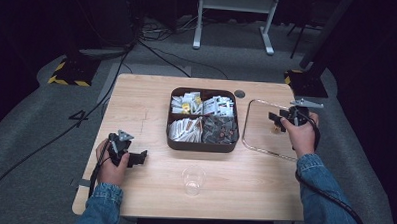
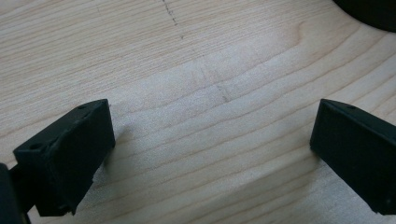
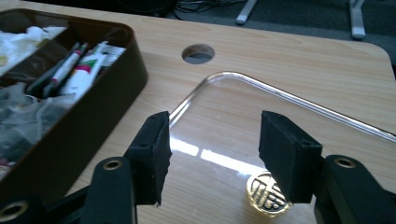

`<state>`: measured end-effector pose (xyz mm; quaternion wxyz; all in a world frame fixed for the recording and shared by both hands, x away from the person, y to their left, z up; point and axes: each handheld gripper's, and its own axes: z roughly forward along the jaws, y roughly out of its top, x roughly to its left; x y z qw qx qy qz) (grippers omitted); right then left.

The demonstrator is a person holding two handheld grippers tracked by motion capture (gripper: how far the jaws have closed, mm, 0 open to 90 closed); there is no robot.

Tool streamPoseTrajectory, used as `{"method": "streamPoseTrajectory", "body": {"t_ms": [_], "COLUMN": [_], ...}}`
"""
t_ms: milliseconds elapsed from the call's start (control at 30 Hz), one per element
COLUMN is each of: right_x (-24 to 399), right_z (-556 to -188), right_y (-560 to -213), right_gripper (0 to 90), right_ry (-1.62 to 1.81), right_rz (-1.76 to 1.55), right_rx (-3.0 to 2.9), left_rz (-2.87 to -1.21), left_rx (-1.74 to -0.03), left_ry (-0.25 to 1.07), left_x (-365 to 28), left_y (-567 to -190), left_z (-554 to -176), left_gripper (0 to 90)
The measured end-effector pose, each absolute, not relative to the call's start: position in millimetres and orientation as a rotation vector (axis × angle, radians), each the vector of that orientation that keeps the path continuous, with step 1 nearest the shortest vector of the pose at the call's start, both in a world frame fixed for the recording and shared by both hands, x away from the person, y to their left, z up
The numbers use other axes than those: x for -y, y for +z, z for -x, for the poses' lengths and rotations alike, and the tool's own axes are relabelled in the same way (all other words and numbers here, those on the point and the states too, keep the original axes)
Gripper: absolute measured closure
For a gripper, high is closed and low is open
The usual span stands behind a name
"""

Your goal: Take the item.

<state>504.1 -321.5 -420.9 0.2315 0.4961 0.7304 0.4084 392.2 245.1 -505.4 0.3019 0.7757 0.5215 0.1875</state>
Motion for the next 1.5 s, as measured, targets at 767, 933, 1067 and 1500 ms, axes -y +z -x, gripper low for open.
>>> {"method": "streamPoseTrajectory", "body": {"t_ms": [767, 933, 1067, 1500], "right_x": [253, 233, 218, 172], "right_z": [-467, -459, -456, -460], "right_y": [-399, -396, -397, -426], "right_gripper": [47.6, 47.4, 47.1, 47.1], "right_ry": [1.206, 1.233, 1.257, 1.2], "right_rz": [-1.257, -1.209, -1.169, -1.105], "right_rx": [-2.176, -2.225, -2.257, -2.401], "left_rz": [-2.06, -2.057, -2.057, -2.058], "left_rx": [-1.38, -1.383, -1.382, -1.382], "left_ry": [0.497, 0.497, 0.496, 0.498], "left_x": [-245, -245, -245, -245], "left_y": [-505, -505, -505, -505], "left_z": [-392, -392, -392, -392], "left_gripper": [0.2, 0.2, 0.2, 0.2]}}
